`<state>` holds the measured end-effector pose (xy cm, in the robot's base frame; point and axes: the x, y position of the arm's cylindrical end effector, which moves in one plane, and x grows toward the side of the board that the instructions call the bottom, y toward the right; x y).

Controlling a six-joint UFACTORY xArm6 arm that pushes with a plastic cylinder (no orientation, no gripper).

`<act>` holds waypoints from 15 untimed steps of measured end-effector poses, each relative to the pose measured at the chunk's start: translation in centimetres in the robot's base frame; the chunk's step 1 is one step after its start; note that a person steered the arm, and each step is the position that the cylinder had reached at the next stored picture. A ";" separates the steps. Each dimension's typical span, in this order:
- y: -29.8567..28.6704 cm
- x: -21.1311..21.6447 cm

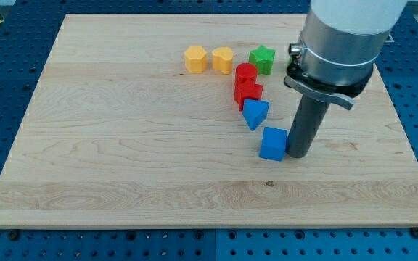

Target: Move the blue cube up a bit

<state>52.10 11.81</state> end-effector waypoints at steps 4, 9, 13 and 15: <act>0.3 5.0; -2.4 1.8; -3.4 0.7; -5.7 0.7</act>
<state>52.80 6.07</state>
